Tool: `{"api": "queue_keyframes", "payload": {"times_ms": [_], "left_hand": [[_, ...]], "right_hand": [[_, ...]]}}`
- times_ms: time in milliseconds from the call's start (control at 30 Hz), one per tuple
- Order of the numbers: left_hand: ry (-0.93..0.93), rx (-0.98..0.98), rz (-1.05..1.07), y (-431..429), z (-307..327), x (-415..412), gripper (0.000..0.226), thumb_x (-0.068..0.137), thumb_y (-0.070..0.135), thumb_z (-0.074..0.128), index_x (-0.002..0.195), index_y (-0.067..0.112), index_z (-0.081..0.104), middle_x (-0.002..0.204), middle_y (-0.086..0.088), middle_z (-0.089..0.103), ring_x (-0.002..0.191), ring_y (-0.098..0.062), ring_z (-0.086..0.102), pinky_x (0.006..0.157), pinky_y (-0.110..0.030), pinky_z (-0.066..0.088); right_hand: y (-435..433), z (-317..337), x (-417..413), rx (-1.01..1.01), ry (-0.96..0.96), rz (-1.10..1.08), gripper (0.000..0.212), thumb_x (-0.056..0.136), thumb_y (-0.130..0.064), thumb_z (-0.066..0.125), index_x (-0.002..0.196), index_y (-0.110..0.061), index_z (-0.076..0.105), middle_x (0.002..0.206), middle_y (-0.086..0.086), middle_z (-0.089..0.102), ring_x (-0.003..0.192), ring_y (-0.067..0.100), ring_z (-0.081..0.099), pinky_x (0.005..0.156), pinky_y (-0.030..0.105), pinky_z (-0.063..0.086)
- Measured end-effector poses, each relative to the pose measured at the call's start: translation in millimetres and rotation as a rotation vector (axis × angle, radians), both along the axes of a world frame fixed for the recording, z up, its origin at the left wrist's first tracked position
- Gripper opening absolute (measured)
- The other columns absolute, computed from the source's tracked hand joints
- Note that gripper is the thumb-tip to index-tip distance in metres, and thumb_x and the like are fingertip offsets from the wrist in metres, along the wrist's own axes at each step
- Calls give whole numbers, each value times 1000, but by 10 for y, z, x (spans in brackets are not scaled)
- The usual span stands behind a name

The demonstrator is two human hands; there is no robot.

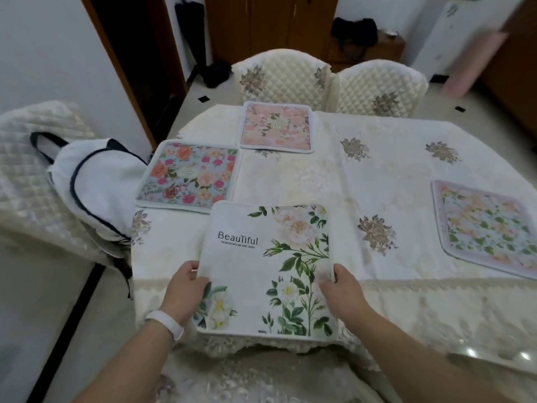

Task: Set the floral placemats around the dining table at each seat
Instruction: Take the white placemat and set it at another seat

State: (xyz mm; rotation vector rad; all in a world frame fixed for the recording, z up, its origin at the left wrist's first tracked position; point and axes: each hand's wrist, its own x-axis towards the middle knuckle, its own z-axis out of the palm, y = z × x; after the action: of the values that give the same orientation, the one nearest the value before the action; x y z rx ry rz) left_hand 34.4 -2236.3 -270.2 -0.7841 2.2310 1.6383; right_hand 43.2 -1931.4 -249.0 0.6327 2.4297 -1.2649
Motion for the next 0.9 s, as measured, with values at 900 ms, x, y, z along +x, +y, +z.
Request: {"api": "queue_keyframes", "payload": {"times_ms": [900], "left_hand": [[26, -386, -372, 3, -522, 228, 33, 77, 33, 67, 108, 34, 55, 102, 10, 64, 93, -11, 63, 73, -34, 56]], "right_hand": [[283, -659, 257, 471, -7, 396, 51, 87, -20, 56, 137, -15, 44, 131, 11, 46, 113, 27, 48, 95, 36, 44]]}}
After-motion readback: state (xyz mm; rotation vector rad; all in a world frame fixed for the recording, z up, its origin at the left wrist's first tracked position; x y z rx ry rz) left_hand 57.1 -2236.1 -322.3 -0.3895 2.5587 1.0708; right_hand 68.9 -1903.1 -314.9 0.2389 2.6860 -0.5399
